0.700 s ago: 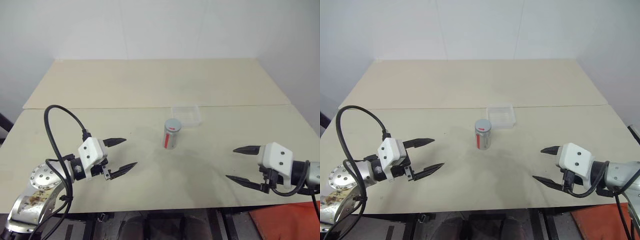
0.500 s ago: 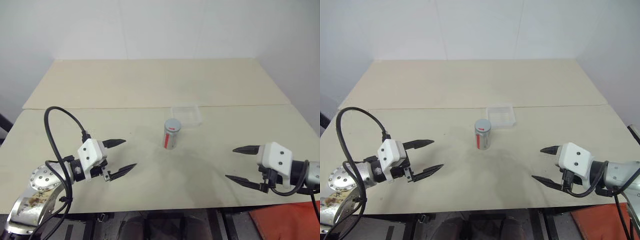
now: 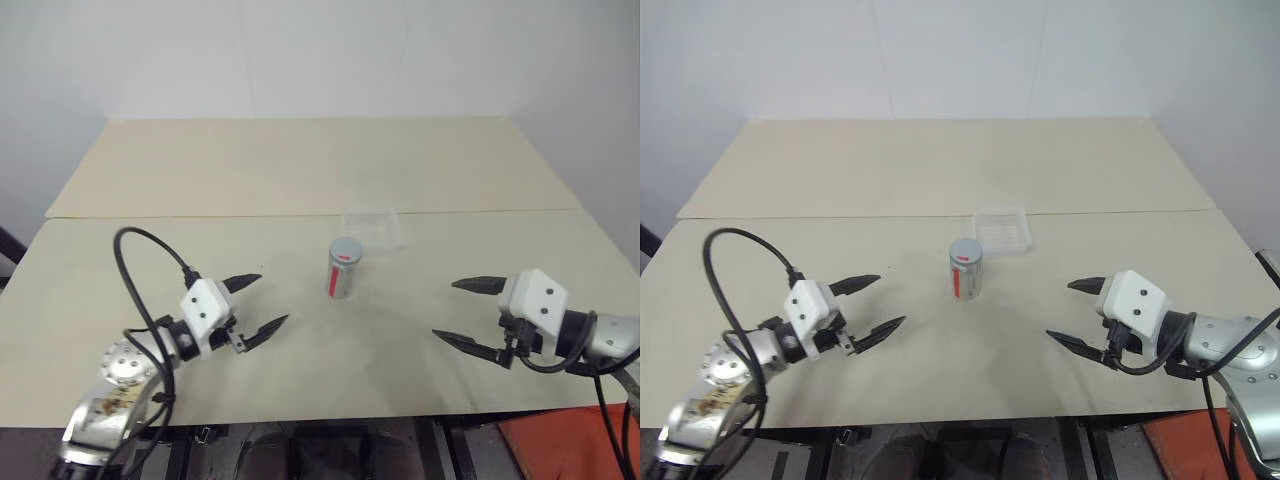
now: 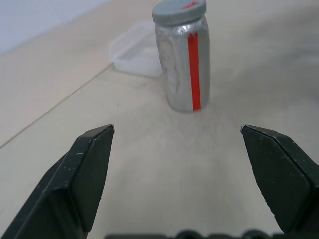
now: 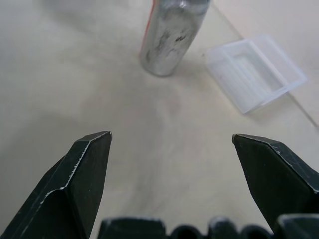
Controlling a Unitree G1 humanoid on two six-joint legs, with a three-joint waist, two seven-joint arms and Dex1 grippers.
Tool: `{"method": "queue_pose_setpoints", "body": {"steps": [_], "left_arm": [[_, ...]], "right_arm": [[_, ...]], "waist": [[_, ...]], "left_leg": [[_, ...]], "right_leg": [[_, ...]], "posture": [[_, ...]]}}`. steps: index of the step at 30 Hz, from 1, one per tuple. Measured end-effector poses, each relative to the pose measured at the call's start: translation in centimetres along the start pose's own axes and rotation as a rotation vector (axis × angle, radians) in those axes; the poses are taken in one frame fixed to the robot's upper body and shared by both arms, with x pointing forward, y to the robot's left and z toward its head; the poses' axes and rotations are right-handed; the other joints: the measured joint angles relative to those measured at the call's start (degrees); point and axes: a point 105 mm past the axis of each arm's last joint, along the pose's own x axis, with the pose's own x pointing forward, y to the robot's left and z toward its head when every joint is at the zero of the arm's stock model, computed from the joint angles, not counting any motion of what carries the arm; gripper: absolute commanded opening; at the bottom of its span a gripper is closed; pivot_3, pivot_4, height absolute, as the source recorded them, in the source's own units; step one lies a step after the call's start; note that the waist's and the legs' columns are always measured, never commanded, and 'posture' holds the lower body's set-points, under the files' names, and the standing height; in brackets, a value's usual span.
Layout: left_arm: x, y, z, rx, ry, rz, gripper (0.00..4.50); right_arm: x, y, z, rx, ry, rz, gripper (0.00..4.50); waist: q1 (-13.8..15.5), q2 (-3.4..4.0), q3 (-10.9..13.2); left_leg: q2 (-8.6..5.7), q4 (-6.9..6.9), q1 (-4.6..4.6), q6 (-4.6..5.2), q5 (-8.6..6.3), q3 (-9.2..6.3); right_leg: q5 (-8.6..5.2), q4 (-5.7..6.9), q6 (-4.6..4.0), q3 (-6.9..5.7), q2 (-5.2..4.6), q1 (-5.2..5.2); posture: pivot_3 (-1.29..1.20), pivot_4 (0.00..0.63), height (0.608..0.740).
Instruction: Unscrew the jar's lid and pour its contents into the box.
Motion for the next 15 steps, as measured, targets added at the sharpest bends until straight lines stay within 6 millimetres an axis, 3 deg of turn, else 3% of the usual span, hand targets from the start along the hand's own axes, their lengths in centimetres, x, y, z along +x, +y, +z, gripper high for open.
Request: {"method": "queue_pose_setpoints", "body": {"steps": [9,15], "left_arm": [[2.9,-1.5,-0.4,-0.020,-0.087,0.146,4.42],[4.0,-3.0,-0.3,-0.055,-0.109,0.121,4.42]], "right_arm": [[0.6,-0.1,0.2,-0.010,-0.007,-0.010,4.50],[1.1,0.0,0.2,-0.014,-0.006,-0.003,4.50]], "waist": [[0.24,0.00,-0.02],[0.11,0.00,-0.02]], "left_leg": [[0.00,0.02,-0.02,0.07,-0.04,-0.02],[0.00,0.02,-0.02,0.10,-0.05,-0.03]], "right_leg": [[0.02,-0.02,-0.01,-0.01,-0.01,0.00],[0.02,-0.01,-0.01,0.00,-0.02,-0.02]], "posture": [[0.00,0.150,0.740],[0.00,0.150,0.740]]}}
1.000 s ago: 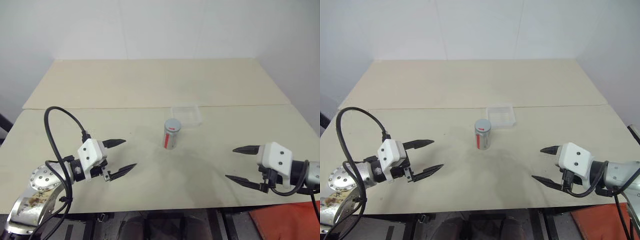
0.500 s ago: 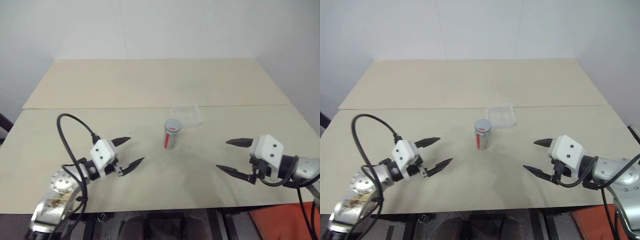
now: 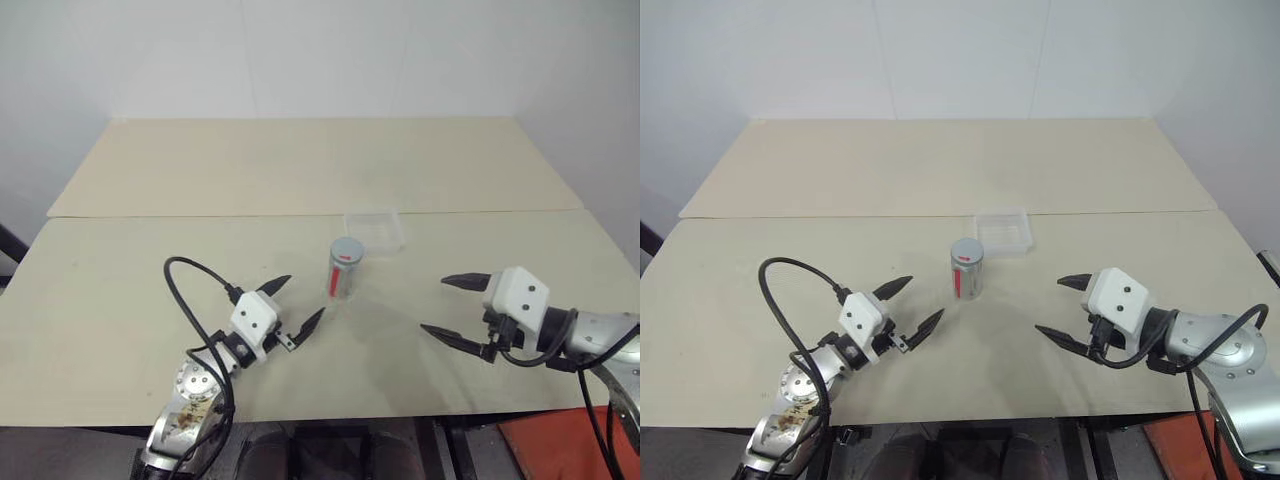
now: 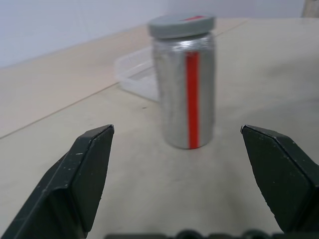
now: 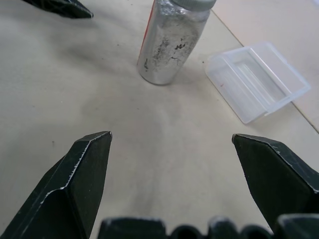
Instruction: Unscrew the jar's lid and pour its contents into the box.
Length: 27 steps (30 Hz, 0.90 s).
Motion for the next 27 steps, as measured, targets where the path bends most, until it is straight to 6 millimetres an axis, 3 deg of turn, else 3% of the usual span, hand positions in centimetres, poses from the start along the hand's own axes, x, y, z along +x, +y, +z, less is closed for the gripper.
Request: {"method": "queue_pose_setpoints", "body": {"steps": [5,27], "left_arm": [[1.0,-1.3,0.4,-0.041,-0.032,-0.017,4.42],[5.2,-1.9,0.7,-0.121,-0.029,0.115,4.42]], "right_arm": [[0.3,-0.3,0.4,-0.013,-0.016,-0.010,4.50],[0.4,0.3,0.8,-0.012,-0.015,-0.007,4.50]], "waist": [[0.00,0.00,0.00],[0.10,-0.02,-0.01]], "left_leg": [[0.00,0.01,-0.01,0.04,-0.02,-0.01],[-0.01,0.09,-0.10,0.25,-0.14,-0.13]], "right_leg": [[0.00,-0.01,0.00,-0.01,-0.01,0.00],[0.01,-0.02,0.01,-0.12,-0.01,0.02]], "posture": [[0.00,0.150,0.740],[0.00,0.150,0.740]]}}
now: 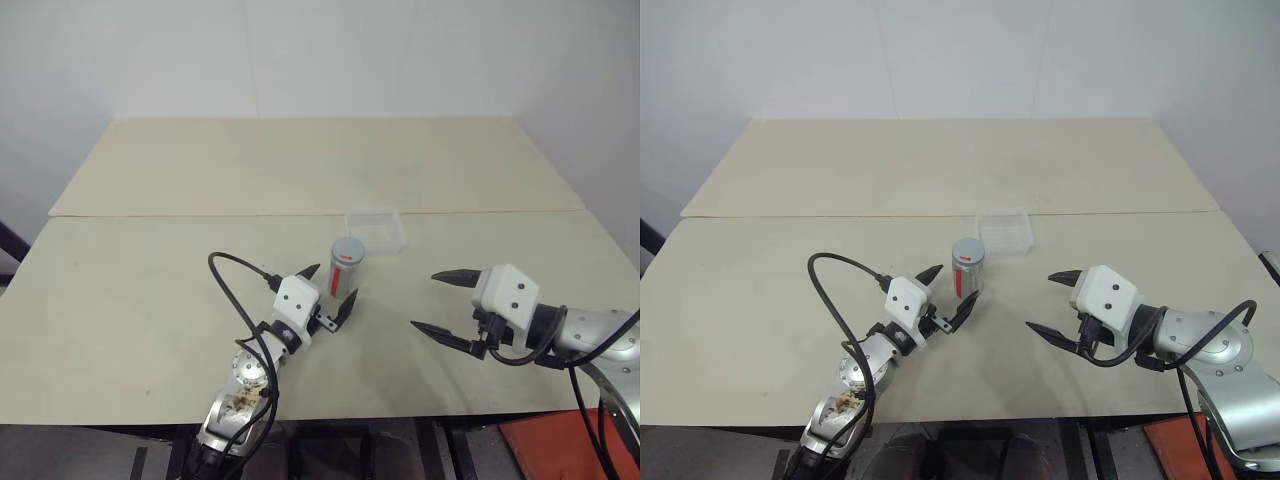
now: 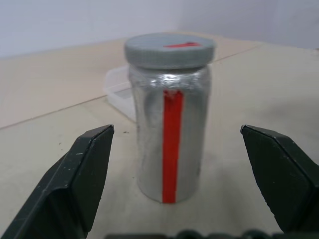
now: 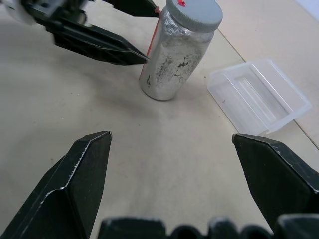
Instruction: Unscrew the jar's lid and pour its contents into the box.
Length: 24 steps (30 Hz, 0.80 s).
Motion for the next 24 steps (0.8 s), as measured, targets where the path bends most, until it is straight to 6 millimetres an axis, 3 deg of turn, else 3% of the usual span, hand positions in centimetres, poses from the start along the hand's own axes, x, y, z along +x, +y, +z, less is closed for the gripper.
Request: {"method": "queue_pose_setpoints", "body": {"steps": [24], "left_arm": [[3.3,-0.6,-1.0,-0.013,0.033,0.034,4.42]], "right_arm": [[-0.9,-0.3,0.4,-0.022,0.021,-0.029,4.50]], "waist": [[0.17,-0.01,0.00]], "left_leg": [[-0.01,0.08,-0.11,0.03,-0.02,-0.13]], "right_leg": [[0.00,-0.03,0.00,-0.13,0.00,0.00]], "posture": [[0.00,0.150,0.740]]}}
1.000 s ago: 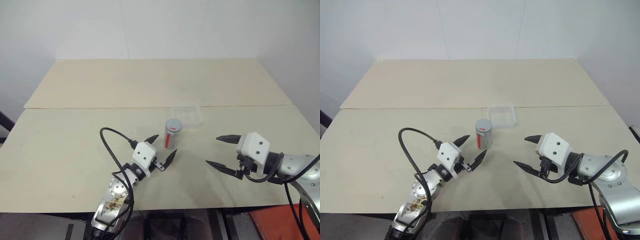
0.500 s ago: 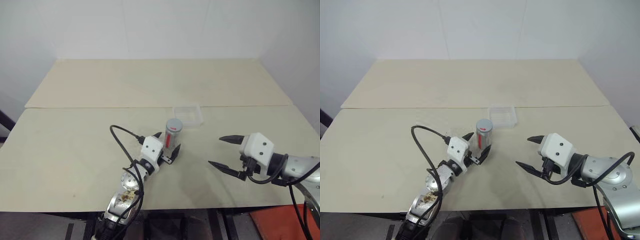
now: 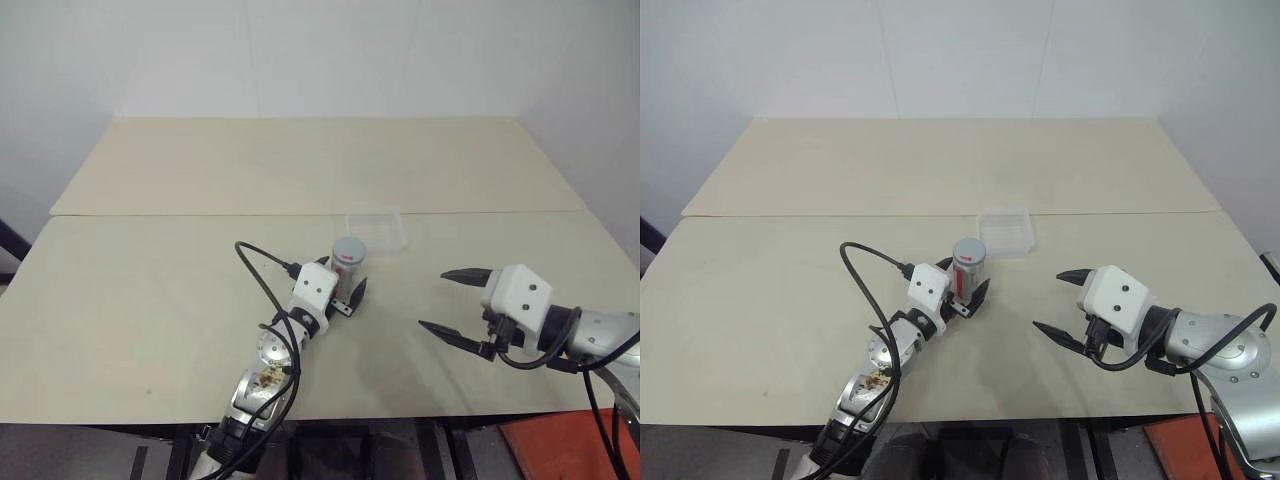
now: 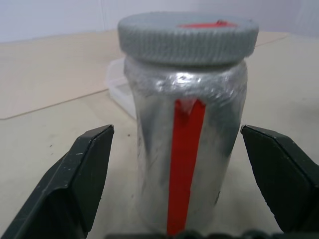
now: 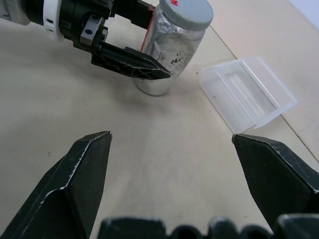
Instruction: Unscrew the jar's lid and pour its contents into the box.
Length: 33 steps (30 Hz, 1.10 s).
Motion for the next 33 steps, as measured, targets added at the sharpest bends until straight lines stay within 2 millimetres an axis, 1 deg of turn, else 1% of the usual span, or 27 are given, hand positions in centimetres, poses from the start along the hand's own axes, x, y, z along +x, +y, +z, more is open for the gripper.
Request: {"method": "queue_pose_setpoints", "body": {"steps": [7,10,15,16,22,26,28,29,30,32,33], "left_arm": [[0.4,0.2,-0.1,0.011,-0.001,0.006,4.42],[0.4,0.2,0.0,0.025,-0.011,0.011,3.87],[0.4,0.3,-0.4,0.025,0.002,0.016,2.20],[0.4,0.4,-0.4,0.025,0.004,0.021,1.94],[0.4,0.6,-0.4,0.029,0.005,0.025,1.92],[0.0,1.2,-0.4,0.043,0.000,0.006,1.92],[-0.4,2.0,-0.4,0.030,-0.004,-0.008,1.92],[-0.8,2.8,-0.2,0.013,-0.015,-0.023,1.92],[-1.1,3.3,0.3,0.004,-0.031,-0.037,1.92],[-1.9,4.8,1.8,0.006,-0.076,-0.074,1.92],[-2.2,5.5,2.7,0.019,-0.097,-0.103,1.92]], "right_arm": [[0.0,0.0,0.1,-0.004,-0.002,-0.005,4.50],[0.0,0.1,0.2,-0.007,-0.003,-0.005,4.50],[0.0,0.0,0.1,-0.007,-0.002,-0.009,4.50],[0.0,0.0,0.1,-0.008,-0.002,-0.011,4.50],[0.0,0.0,0.1,-0.009,0.001,-0.020,4.50],[0.1,0.1,0.0,-0.007,0.000,-0.024,4.50],[0.1,0.2,-0.1,-0.003,0.003,-0.023,4.50],[0.2,0.2,0.0,-0.002,-0.004,-0.023,4.50],[0.2,0.2,0.1,-0.002,-0.011,-0.023,4.50],[0.4,-0.1,0.9,0.003,-0.050,-0.034,4.50],[0.7,-0.5,1.7,0.009,-0.085,-0.052,4.50]], "waist": [[0.00,0.00,0.00],[0.01,0.00,0.00],[0.01,0.00,0.00],[0.01,0.00,0.00],[-0.01,0.00,0.00],[-0.09,0.00,-0.01],[-0.31,0.01,-0.01],[-0.37,0.00,-0.01],[-0.39,0.01,-0.01],[-0.49,0.01,-0.01],[-0.56,0.01,-0.01]], "left_leg": [[0.00,0.01,-0.01,0.00,0.00,-0.02],[0.00,0.01,-0.01,0.00,0.00,-0.02],[0.00,0.01,-0.01,0.00,0.00,-0.03],[0.00,0.01,-0.01,0.01,0.00,-0.03],[0.00,0.01,-0.01,0.00,0.00,-0.04],[0.00,0.01,-0.01,-0.02,0.01,-0.03],[0.01,0.01,-0.01,-0.11,0.06,-0.03],[0.01,0.01,-0.04,-0.17,0.10,-0.03],[0.02,0.01,-0.07,-0.21,0.12,-0.03],[0.02,0.01,-0.07,-0.26,0.15,-0.02],[0.02,0.01,-0.07,-0.28,0.17,-0.03]], "right_leg": [[0.00,0.00,0.00,-0.02,0.00,0.00],[0.00,0.00,0.00,-0.02,0.00,0.00],[0.00,0.00,0.00,-0.03,-0.01,0.00],[0.00,0.00,0.00,-0.03,-0.01,0.00],[0.00,0.01,0.00,-0.03,-0.01,0.01],[0.00,0.01,0.00,-0.03,-0.01,-0.01],[0.00,0.02,0.00,-0.03,0.00,-0.02],[0.00,0.03,0.00,-0.02,0.00,-0.07],[0.00,0.05,-0.01,-0.03,0.00,-0.10],[0.00,0.07,-0.01,0.00,0.00,-0.14],[0.01,0.07,-0.03,0.00,0.00,-0.15]], "posture": [[0.00,0.150,0.740],[0.00,0.150,0.740],[0.00,0.150,0.740],[0.00,0.150,0.740],[0.00,0.150,0.740],[0.00,0.150,0.740],[0.00,0.150,0.740],[0.00,0.150,0.740],[0.00,0.150,0.740],[0.00,0.150,0.740],[0.00,0.150,0.740]]}}
